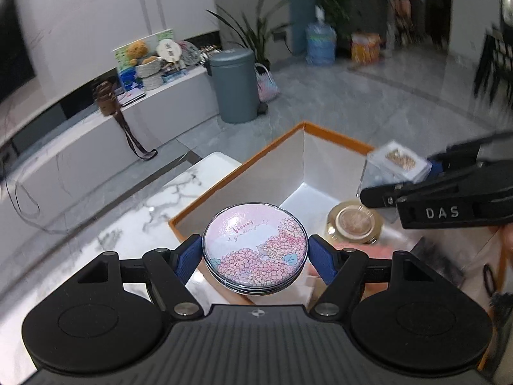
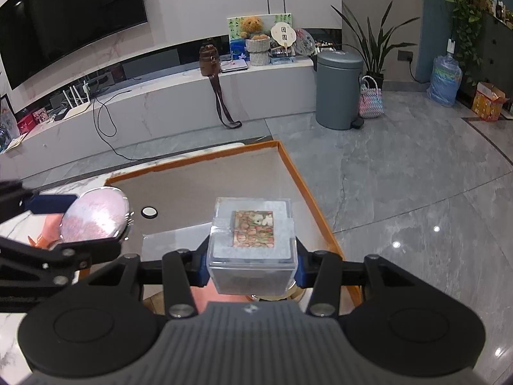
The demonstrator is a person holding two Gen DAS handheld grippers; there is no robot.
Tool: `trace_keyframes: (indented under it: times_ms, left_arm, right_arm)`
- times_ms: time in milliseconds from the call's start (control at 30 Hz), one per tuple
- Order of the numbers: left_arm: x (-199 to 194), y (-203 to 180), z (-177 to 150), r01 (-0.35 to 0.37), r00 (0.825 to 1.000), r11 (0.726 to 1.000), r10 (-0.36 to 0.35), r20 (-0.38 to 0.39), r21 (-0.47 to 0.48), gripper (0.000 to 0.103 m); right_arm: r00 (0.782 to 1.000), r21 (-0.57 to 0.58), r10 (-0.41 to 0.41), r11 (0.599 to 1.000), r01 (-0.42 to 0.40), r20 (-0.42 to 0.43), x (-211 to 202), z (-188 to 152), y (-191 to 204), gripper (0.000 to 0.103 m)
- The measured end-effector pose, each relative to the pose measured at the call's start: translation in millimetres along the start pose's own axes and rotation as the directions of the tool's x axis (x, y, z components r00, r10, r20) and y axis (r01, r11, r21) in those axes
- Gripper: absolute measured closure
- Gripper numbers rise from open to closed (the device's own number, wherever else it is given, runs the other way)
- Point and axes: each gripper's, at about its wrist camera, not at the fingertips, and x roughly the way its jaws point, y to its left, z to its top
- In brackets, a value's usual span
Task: Organize rigid objects
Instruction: 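Lift the compact and cube box and carry them over the orange box, then lower the compact and cube box into the orange box and open both tools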
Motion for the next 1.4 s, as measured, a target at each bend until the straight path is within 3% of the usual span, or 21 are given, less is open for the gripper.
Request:
trace_keyframes:
  times_ms: [233,533,1000,1400]
  left_arm:
    - [26.3,-19.0,9.9,-0.027,0.995,0.971,0.050,-0.090,0.239,0.020]
    - [51.3,-35.3,8.8,0.037,0.979,0.874,0.066,-0.193,0.485,0.020]
    - [76.3,-38.3,2.9,0.137,0.952,0.830,0.041,-0.304,0.541,0.020]
    - [89.4,-34.7,2.4,0.169,0.935,0.822,0.040,-0.352,0.544,0.020]
  right_arm:
    - [1.000,0.065,0.014,0.998,-0.013,-0.007,16.2,4.3,-0.6,0.056]
    - [1.000,0.135,0.016,0.991,-0.015,-0.006,37.7,11.1,2.4,0.056]
    - [0.997,0.206,0.064,0.977,-0.054,-0.039,75.2,16.8,12.3,0.056]
    - [0.990,0.234,0.093,0.970,-0.067,-0.103,104.8,13.3,14.5,0.056]
